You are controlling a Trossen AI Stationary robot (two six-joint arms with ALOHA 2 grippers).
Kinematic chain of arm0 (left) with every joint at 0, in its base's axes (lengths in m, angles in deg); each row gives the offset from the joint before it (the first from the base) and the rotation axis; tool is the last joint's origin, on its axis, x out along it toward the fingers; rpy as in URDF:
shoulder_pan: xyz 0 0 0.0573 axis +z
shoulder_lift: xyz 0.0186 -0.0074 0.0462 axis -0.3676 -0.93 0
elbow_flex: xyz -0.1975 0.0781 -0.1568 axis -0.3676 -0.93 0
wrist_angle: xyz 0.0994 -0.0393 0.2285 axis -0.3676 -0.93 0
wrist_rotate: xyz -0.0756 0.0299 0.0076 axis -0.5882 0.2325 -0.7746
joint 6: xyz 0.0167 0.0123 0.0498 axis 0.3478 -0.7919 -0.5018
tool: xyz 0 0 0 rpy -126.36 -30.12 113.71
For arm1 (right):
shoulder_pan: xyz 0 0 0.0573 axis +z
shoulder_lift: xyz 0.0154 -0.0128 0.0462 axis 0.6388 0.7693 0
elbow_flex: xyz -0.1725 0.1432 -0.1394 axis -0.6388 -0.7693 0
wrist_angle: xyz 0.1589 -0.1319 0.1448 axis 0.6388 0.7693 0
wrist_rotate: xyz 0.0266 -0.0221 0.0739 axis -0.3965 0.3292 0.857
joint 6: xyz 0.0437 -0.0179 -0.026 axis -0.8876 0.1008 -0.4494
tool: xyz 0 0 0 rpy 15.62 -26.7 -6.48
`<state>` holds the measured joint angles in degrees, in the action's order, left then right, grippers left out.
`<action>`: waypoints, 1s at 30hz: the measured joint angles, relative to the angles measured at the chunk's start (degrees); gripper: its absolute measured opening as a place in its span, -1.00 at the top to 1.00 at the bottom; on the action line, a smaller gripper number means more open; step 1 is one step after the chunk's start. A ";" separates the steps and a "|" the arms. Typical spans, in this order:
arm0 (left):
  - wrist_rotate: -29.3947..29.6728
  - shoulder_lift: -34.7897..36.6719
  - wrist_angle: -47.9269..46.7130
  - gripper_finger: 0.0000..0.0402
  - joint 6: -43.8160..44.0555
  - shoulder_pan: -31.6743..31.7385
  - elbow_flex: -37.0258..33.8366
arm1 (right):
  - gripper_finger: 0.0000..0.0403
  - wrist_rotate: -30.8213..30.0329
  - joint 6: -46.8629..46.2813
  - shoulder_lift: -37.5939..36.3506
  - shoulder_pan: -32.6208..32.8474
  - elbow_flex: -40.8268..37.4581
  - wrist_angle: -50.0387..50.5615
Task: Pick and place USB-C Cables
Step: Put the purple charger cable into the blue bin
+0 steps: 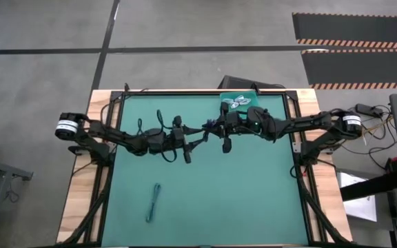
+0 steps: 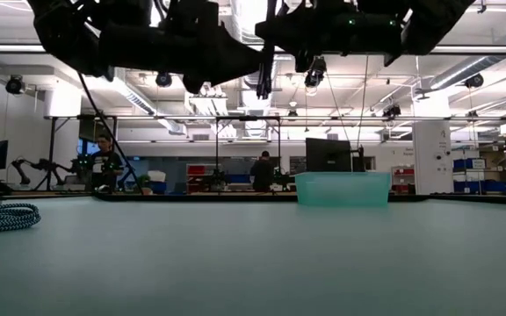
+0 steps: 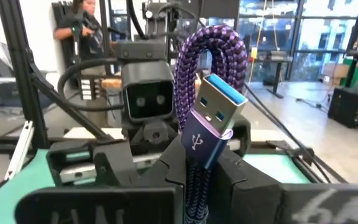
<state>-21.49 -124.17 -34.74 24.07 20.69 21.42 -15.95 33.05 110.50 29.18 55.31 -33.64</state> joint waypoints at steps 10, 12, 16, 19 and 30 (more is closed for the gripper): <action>1.00 9.01 -17.23 0.21 0.34 -0.02 0.01 | 0.90 -6.19 4.95 -6.27 0.00 7.20 30.70; 1.14 10.58 -19.38 0.21 1.48 -0.02 -0.02 | 0.90 -7.84 6.46 -6.28 0.00 10.43 38.05; 1.46 12.74 -23.17 0.20 3.41 -0.02 -0.02 | 0.90 -12.13 9.70 -5.03 0.00 17.83 53.22; 1.45 13.63 -25.17 0.20 4.40 -0.02 -0.02 | 0.90 -15.35 12.06 -3.42 -0.04 23.59 64.49; 1.44 13.91 -25.46 0.20 4.48 -0.02 -0.02 | 0.90 -19.40 23.08 4.59 -5.12 40.89 94.72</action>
<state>-20.06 -110.27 -60.20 28.54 20.66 21.40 -35.35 56.13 115.08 24.06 96.20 61.08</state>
